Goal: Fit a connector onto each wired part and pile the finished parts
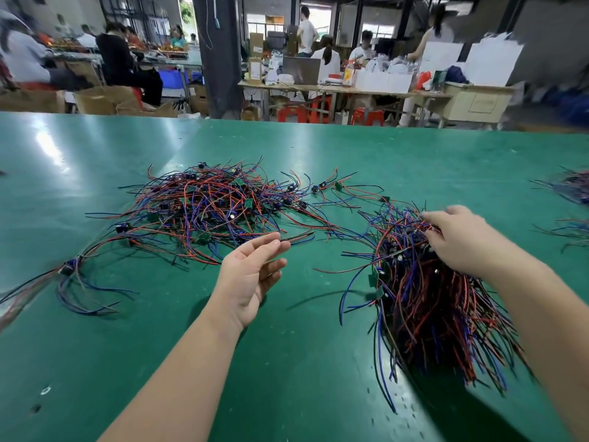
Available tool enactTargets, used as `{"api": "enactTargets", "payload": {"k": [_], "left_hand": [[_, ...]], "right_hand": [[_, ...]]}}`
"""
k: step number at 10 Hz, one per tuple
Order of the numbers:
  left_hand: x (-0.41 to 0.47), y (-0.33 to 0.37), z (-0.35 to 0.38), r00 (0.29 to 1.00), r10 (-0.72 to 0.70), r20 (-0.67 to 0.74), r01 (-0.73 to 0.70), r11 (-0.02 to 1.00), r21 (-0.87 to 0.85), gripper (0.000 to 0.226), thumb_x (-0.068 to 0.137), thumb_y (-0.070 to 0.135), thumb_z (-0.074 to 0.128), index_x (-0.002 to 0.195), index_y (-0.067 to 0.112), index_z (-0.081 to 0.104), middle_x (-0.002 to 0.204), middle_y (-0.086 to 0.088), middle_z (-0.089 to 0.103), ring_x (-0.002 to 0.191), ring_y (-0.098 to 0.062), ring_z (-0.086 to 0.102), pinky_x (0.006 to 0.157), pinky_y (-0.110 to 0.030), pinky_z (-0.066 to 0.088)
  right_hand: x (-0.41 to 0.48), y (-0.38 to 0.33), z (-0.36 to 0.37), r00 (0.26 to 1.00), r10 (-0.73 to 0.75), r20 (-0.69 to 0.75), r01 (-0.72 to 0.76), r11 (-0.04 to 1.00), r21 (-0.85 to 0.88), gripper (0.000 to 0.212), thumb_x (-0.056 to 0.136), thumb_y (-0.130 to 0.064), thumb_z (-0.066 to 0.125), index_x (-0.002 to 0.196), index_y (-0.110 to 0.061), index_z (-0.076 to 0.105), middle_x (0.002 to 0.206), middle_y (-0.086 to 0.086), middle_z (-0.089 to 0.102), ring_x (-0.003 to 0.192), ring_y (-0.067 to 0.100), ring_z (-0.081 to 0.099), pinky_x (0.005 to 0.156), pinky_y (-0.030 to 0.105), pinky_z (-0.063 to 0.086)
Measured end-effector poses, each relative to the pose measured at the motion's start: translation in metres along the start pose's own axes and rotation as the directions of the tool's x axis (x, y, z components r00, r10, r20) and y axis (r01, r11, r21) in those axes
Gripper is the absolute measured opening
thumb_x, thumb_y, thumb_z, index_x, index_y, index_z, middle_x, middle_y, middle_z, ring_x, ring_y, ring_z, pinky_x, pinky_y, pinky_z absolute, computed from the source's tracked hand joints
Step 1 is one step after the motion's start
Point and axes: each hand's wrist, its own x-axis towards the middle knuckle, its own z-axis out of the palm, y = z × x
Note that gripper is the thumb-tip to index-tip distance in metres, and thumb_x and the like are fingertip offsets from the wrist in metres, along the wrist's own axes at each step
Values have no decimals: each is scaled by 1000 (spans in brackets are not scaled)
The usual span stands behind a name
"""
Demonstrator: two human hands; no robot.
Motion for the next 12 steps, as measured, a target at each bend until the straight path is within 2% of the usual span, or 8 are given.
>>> {"api": "enactTargets", "payload": {"k": [1, 2, 3, 4, 6, 8, 9, 12], "left_hand": [[1, 0, -1, 1000, 9, -26, -8, 999, 54, 10, 90, 12, 62, 93, 19, 68, 84, 2, 75, 58, -6, 64, 55, -17, 50], [2, -1, 0, 999, 16, -32, -13, 994, 108, 10, 91, 13, 61, 92, 19, 69, 85, 1, 75, 60, -6, 64, 57, -19, 49], [1, -3, 0, 999, 18, -33, -12, 988, 154, 11, 91, 12, 60, 94, 18, 69, 85, 1, 76, 60, -6, 64, 60, -20, 48], [0, -4, 2, 1000, 18, -22, -13, 980, 199, 12, 91, 11, 59, 95, 17, 68, 85, 1, 76, 59, -6, 63, 63, -23, 46], [0, -5, 2, 1000, 13, 1, -13, 970, 244, 13, 92, 13, 56, 94, 19, 68, 84, 3, 75, 58, -5, 63, 65, -24, 44], [0, -4, 2, 1000, 4, 11, -7, 967, 256, 13, 92, 13, 57, 95, 18, 69, 89, 0, 76, 60, -7, 63, 67, -25, 45], [0, -4, 1, 1000, -1, 12, -2, 968, 252, 13, 92, 13, 57, 96, 18, 69, 90, -2, 76, 61, -8, 64, 68, -26, 46], [1, -5, 0, 1000, 0, 16, -5, 963, 270, 13, 91, 13, 58, 97, 17, 69, 91, -3, 76, 61, -8, 64, 67, -26, 46]], "right_hand": [[-15, -14, 5, 943, -131, -305, 142, 990, 15, 43, 92, -25, 53, 136, -25, 50, 143, 16, 41, 133, 32, 37, 103, 50, 34], [-35, -42, 16, 862, -362, -356, 373, 927, -39, 37, 91, -26, 53, 128, -25, 57, 140, 7, 48, 129, 25, 45, 103, 45, 36], [-48, -62, 41, 897, -432, -98, 424, 901, -88, 51, 96, -39, 43, 144, -27, 31, 154, -4, 26, 144, 15, 20, 115, 42, 17], [-46, -56, 59, 903, -428, 39, 427, 885, -187, 50, 98, -44, 40, 143, -23, 35, 152, -4, 29, 145, 13, 16, 117, 42, 3], [-35, -39, 67, 880, -475, -10, 474, 879, -56, 43, 100, -47, 30, 100, -25, 67, 126, -16, 54, 130, 0, 37, 111, 27, -5], [-36, -25, 63, 860, -510, 14, 510, 860, -7, 20, 89, -45, 57, 77, -30, 61, 98, -17, 52, 104, -1, 51, 115, 27, -2], [-35, -20, 62, 870, -492, -30, 492, 870, -3, 24, 85, -37, 62, 66, -30, 50, 90, -15, 53, 94, 0, 53, 118, 31, 2], [-41, -22, 57, 890, -451, -63, 456, 882, 119, 20, 91, -45, 55, 82, -30, 65, 106, -19, 57, 108, -3, 51, 116, 31, 1]]}}
